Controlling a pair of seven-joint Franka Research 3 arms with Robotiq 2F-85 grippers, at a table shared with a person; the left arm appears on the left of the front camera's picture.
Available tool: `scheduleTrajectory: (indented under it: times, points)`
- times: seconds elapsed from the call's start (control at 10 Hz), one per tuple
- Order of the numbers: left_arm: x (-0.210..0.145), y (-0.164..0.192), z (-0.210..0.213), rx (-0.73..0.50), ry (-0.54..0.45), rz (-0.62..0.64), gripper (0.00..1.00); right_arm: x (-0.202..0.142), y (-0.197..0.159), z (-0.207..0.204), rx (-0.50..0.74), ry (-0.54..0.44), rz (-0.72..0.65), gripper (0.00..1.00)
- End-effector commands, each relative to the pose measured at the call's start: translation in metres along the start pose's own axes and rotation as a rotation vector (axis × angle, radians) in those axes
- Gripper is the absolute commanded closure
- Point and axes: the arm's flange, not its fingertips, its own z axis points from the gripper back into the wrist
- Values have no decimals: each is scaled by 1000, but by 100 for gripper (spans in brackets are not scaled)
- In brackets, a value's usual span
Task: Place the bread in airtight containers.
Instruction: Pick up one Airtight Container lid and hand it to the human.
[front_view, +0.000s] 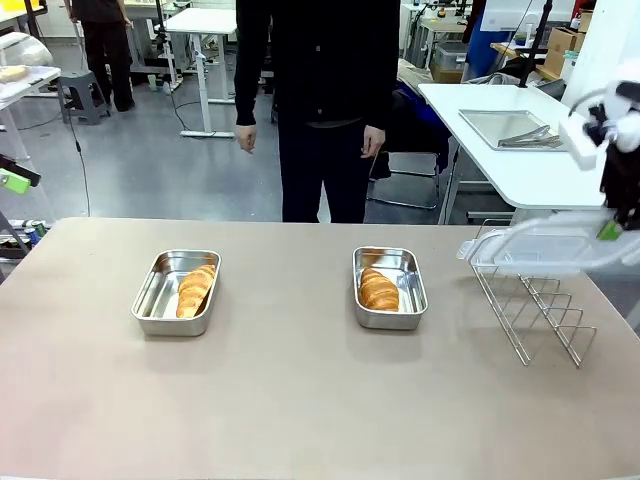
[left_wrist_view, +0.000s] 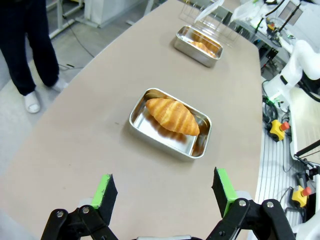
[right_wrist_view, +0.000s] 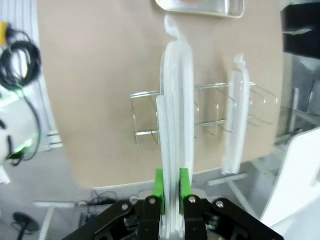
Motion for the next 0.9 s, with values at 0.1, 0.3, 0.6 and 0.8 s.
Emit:
scheduleTrajectory:
  times: [0.1, 0.3, 0.6, 0.8]
  points:
    - [0, -1, 0, 2, 7, -8, 0, 36, 21, 65, -189, -10, 153, 100]
    - [0, -1, 0, 2, 7, -8, 0, 65, 12, 72, -352, 10, 258, 100]
    - [0, -1, 0, 2, 7, -8, 0, 96, -39, 61, -521, -7, 354, 100]
    - [0, -1, 0, 2, 7, -8, 0, 101, -93, 48, -503, -101, 384, 100]
